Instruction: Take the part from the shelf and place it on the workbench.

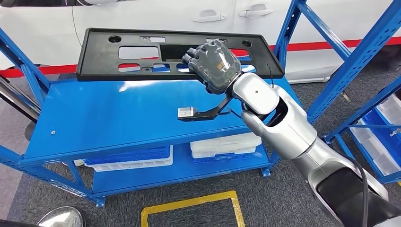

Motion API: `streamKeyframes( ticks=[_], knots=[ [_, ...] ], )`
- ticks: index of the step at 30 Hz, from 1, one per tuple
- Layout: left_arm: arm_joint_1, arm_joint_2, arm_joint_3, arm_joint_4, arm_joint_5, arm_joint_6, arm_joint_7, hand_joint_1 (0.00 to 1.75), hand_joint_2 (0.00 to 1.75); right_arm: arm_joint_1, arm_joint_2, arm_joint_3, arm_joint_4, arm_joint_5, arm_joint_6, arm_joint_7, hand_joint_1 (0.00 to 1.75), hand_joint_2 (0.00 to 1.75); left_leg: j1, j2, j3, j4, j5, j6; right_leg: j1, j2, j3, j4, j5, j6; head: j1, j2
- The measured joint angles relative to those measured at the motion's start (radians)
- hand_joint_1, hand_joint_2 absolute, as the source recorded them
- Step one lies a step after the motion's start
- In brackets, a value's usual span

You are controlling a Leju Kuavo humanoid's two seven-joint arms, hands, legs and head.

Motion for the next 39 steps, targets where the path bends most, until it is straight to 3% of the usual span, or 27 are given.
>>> streamKeyframes(
  ticks=[2,4,5,8,10,12,13,14,15,17,19,21,23,24,26,28,29,30,32,34,35,36,38,39],
  knots=[
    [-0.001,0.000,0.000,0.000,-0.004,-0.002,0.000,0.00,1.75,0.000,0.000,0.002,0.002,0.000,0.000,0.000,1.75,1.75,0.000,0.000,0.089,-0.117,0.043,0.006,0.001,-0.001,-0.018,0.007,0.010,0.006,0.000,0.000],
    [-0.003,0.000,0.000,-0.001,-0.007,-0.002,0.000,0.00,1.75,-0.002,0.000,0.002,0.003,0.000,0.000,0.000,1.75,1.75,-0.005,-0.002,0.169,-0.240,0.049,0.014,0.003,-0.002,-0.030,0.013,0.020,0.016,0.000,0.000],
    [-0.003,0.000,0.000,-0.002,-0.007,-0.002,0.000,0.00,1.75,-0.003,-0.001,0.002,0.003,-0.001,0.000,0.000,1.75,1.75,-0.008,-0.003,0.184,-0.269,0.043,0.018,0.003,-0.002,-0.033,0.013,0.026,0.022,0.000,0.000],
    [-0.003,0.000,0.000,-0.002,-0.008,-0.002,0.001,0.00,1.75,-0.004,-0.002,0.003,0.005,-0.005,0.001,0.000,1.75,1.75,-0.006,-0.001,0.179,-0.286,0.062,0.035,0.003,-0.001,-0.040,0.013,0.032,0.041,0.000,0.000],
    [-0.002,0.000,0.000,-0.002,-0.010,-0.002,0.003,0.00,1.75,-0.005,-0.006,0.003,0.006,-0.007,0.002,-0.001,1.75,1.75,-0.002,0.005,0.164,-0.294,0.083,0.053,0.003,0.002,-0.059,0.065,-0.029,0.050,0.001,0.000],
    [-0.003,0.000,0.000,-0.002,-0.013,-0.002,0.007,0.00,1.75,-0.006,-0.009,0.004,0.007,-0.009,0.003,-0.001,1.75,1.75,-0.004,0.008,0.141,-0.291,0.101,0.063,0.002,0.002,-0.092,0.184,-0.122,0.056,0.001,0.000],
    [-0.003,0.000,0.000,-0.002,-0.015,-0.002,0.008,0.00,1.75,-0.005,-0.010,0.005,0.008,-0.011,0.003,-0.001,1.75,1.75,-0.005,0.009,0.128,-0.288,0.109,0.063,0.002,0.002,-0.103,0.241,-0.147,0.059,0.001,0.000],
    [-0.002,0.000,0.000,-0.002,-0.017,-0.002,0.009,0.00,1.75,-0.003,-0.011,0.007,0.010,-0.012,0.004,-0.001,1.75,1.75,-0.005,0.009,0.114,-0.284,0.116,0.063,0.001,0.002,-0.103,0.277,-0.151,0.060,0.001,0.000],
    [-0.002,0.000,0.001,-0.002,-0.018,-0.002,0.010,0.00,1.75,-0.002,-0.012,0.008,0.011,-0.013,0.004,-0.001,1.75,1.75,-0.006,0.009,0.100,-0.280,0.123,0.062,0.001,0.002,-0.087,0.278,-0.134,0.060,0.001,0.000],
    [-0.001,0.001,0.001,-0.003,-0.020,-0.002,0.012,0.00,1.75,-0.003,-0.012,0.009,0.013,-0.015,0.005,-0.001,1.75,1.75,-0.007,0.008,0.077,-0.271,0.135,0.059,0.002,0.002,-0.007,0.182,-0.085,0.053,0.001,0.000],
    [-0.001,-0.001,0.001,-0.003,-0.023,-0.002,0.014,0.00,1.75,-0.005,-0.012,0.009,0.013,-0.016,0.005,-0.001,1.75,1.75,-0.009,0.007,0.061,-0.265,0.147,0.051,0.008,0.002,0.079,0.052,-0.078,0.041,0.000,0.000],
    [-0.001,-0.002,0.001,-0.003,-0.027,0.000,0.017,0.00,1.75,-0.007,-0.012,0.009,0.014,-0.016,0.005,-0.001,1.75,1.75,-0.009,0.007,0.054,-0.267,0.163,0.039,0.015,0.002,0.106,-0.004,-0.085,0.030,0.000,0.000],
    [0.001,-0.001,0.001,-0.003,-0.030,0.001,0.019,0.00,1.75,-0.007,-0.012,0.009,0.015,-0.016,0.005,-0.001,1.75,1.75,-0.010,0.005,0.049,-0.270,0.168,0.027,0.012,-0.002,0.097,-0.015,-0.067,0.017,0.000,0.000],
    [0.001,-0.001,0.001,-0.003,-0.031,0.002,0.020,0.00,1.75,-0.007,-0.012,0.009,0.015,-0.016,0.005,-0.001,1.75,1.75,-0.010,0.004,0.041,-0.256,0.148,0.022,0.009,-0.005,0.091,-0.021,-0.056,0.008,0.000,0.000],
    [0.002,0.000,0.001,-0.003,-0.032,0.002,0.022,0.00,1.75,-0.008,-0.012,0.010,0.016,-0.016,0.006,-0.001,1.75,1.75,-0.006,0.003,0.014,-0.176,0.064,0.014,0.004,-0.010,0.071,-0.026,-0.034,-0.006,0.000,0.000],
    [0.003,0.000,0.001,-0.003,-0.033,0.002,0.024,0.00,1.75,-0.008,-0.012,0.010,0.018,-0.018,0.009,-0.001,1.75,1.75,-0.002,0.003,-0.015,-0.052,-0.013,0.006,0.004,-0.010,0.044,-0.023,-0.014,-0.010,0.000,0.000],
    [0.002,0.001,0.001,-0.003,-0.035,0.002,0.025,0.00,1.75,-0.008,-0.012,0.010,0.019,-0.021,0.014,0.000,1.75,1.75,0.001,0.004,-0.018,-0.008,-0.020,0.002,0.003,-0.010,0.029,-0.019,-0.006,-0.008,0.000,0.000],
    [0.002,0.001,0.001,-0.003,-0.038,0.002,0.027,0.00,1.75,-0.008,-0.012,0.011,0.020,-0.023,0.021,0.002,1.75,1.75,0.003,0.004,-0.008,0.008,-0.005,-0.002,0.002,-0.011,0.013,-0.014,0.003,-0.004,0.000,0.000],
    [0.000,0.003,0.001,-0.003,-0.044,0.002,0.031,0.00,1.75,-0.013,-0.011,0.011,0.027,-0.026,0.041,0.011,1.75,1.75,0.009,0.004,0.060,-0.056,0.050,-0.008,-0.002,-0.012,-0.018,0.001,0.016,0.005,0.000,0.000],
    [-0.002,0.003,0.001,-0.003,-0.054,0.002,0.034,0.00,1.75,-0.033,-0.003,0.011,0.050,-0.023,0.064,0.030,1.75,1.75,0.008,0.003,0.151,-0.186,0.052,-0.007,-0.002,-0.012,-0.045,0.019,0.027,0.017,0.000,0.000],
    [-0.003,0.003,0.001,-0.003,-0.061,0.001,0.034,0.00,1.75,-0.049,0.006,0.012,0.072,-0.020,0.074,0.042,1.75,1.75,0.006,0.002,0.176,-0.233,0.039,-0.002,-0.002,-0.012,-0.053,0.024,0.034,0.024,0.000,0.000],
    [-0.004,0.003,0.001,-0.003,-0.066,0.001,0.035,0.00,1.75,-0.067,0.018,0.013,0.098,-0.015,0.080,0.052,1.75,1.75,0.002,0.001,0.186,-0.258,0.029,0.005,-0.001,-0.012,-0.059,0.025,0.043,0.031,0.000,0.000],
    [-0.006,0.002,0.001,-0.003,-0.074,0.000,0.035,0.00,1.75,-0.096,0.043,0.017,0.154,-0.007,0.088,0.062,1.75,1.75,0.002,0.003,0.176,-0.266,0.041,0.022,-0.002,-0.011,-0.064,0.020,0.058,0.044,0.000,0.000],
    [-0.007,0.002,0.001,-0.003,-0.076,0.000,0.035,0.00,1.75,-0.107,0.052,0.020,0.177,-0.004,0.093,0.063,1.75,1.75,0.002,0.004,0.169,-0.268,0.053,0.031,-0.004,-0.010,-0.070,0.025,0.046,0.049,0.001,0.000]
  ],
)
